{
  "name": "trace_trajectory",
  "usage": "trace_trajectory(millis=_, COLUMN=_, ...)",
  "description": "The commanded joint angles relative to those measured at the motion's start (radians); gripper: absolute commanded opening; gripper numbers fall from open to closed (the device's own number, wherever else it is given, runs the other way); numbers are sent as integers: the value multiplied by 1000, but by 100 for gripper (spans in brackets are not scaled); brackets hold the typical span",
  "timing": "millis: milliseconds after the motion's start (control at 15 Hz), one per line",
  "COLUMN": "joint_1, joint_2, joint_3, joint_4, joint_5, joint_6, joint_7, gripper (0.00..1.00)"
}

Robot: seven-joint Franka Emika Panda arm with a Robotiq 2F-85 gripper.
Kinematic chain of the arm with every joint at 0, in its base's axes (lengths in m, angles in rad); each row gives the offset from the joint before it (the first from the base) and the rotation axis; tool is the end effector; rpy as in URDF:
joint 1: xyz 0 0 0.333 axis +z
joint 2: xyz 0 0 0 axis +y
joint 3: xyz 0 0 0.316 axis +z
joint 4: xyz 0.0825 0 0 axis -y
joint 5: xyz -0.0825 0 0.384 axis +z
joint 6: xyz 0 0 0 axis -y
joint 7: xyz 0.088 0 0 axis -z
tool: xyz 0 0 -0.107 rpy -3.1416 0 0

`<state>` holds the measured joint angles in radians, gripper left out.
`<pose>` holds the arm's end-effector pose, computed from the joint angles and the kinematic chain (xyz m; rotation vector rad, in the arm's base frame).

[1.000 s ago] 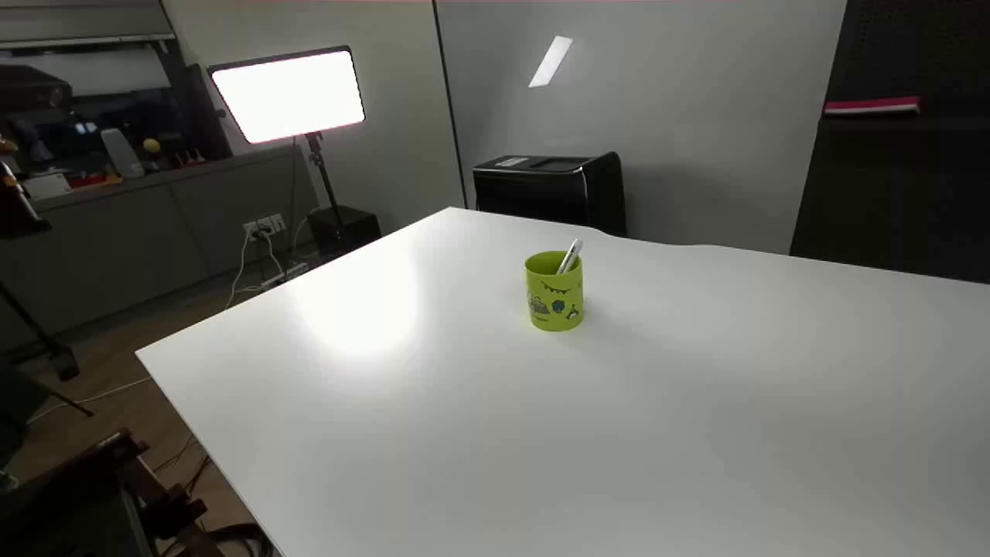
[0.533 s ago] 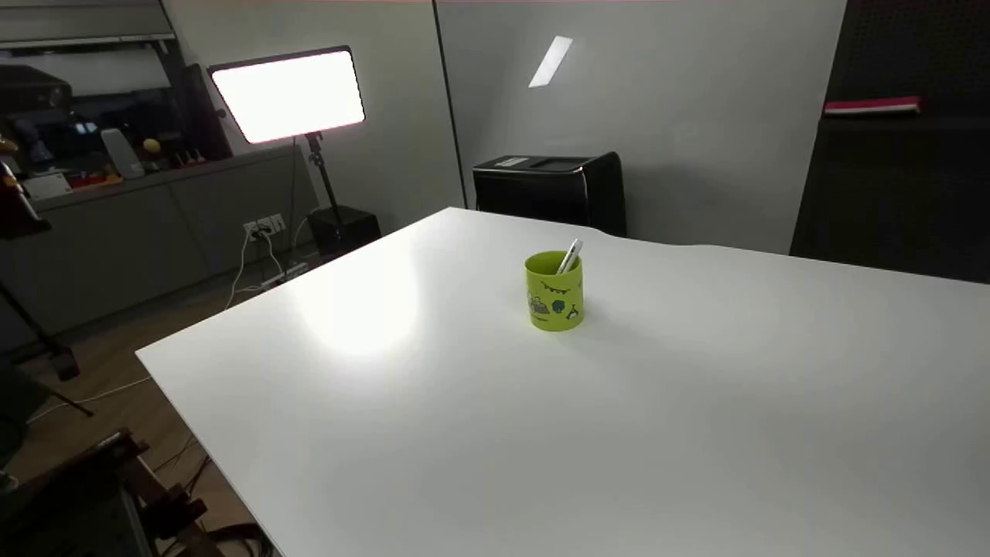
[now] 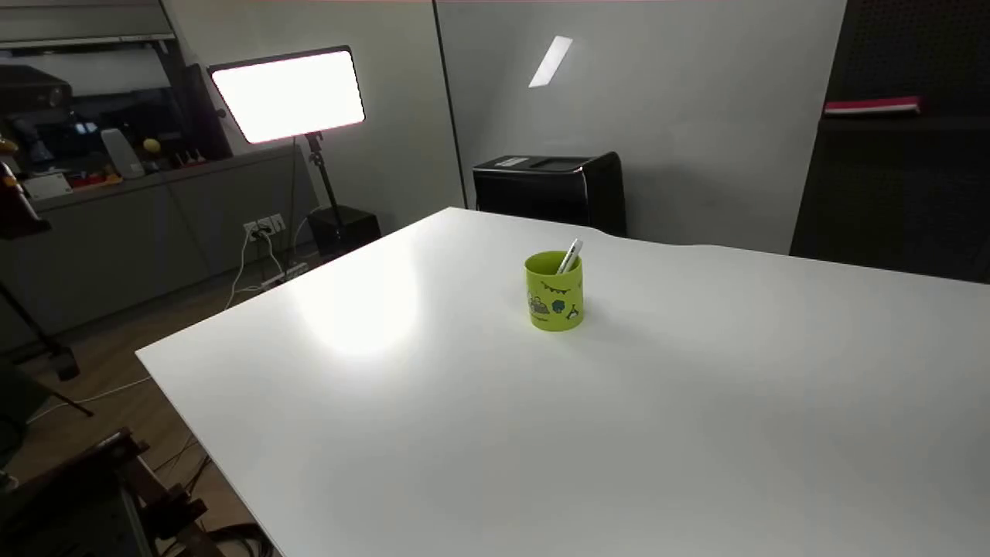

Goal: Remove the blue marker from the yellow mug

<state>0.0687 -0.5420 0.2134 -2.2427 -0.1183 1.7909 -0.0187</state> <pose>0.3822 0.1156 0.5759 2.8905 0.4319 0.1536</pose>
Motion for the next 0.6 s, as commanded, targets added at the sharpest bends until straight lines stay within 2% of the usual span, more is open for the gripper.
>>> trace_trajectory(millis=0, joint_1=28, joint_2=13, joint_3=-22, joint_4=6, joint_5=-18, joint_6=35, joint_7=14, gripper=100)
trace_trajectory(millis=200, joint_1=16, joint_2=71, joint_3=-42, joint_4=18, joint_5=-16, joint_6=122, joint_7=13, gripper=100)
trace_trajectory(millis=533, joint_1=-2, joint_2=217, joint_3=-108, joint_4=30, joint_5=19, joint_6=343, joint_7=1, gripper=100)
